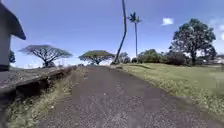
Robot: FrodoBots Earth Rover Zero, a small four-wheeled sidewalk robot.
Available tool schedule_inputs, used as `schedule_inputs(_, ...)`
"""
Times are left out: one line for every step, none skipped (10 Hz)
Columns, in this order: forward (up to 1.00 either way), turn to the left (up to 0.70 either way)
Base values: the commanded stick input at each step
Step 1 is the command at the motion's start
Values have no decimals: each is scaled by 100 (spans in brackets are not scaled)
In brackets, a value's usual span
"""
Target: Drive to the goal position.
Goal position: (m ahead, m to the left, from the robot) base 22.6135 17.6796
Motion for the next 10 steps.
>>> schedule_inputs(100,7)
schedule_inputs(100,14)
schedule_inputs(100,40)
schedule_inputs(100,40)
schedule_inputs(100,40)
schedule_inputs(100,36)
schedule_inputs(100,2)
schedule_inputs(100,17)
schedule_inputs(100,40)
schedule_inputs(100,40)
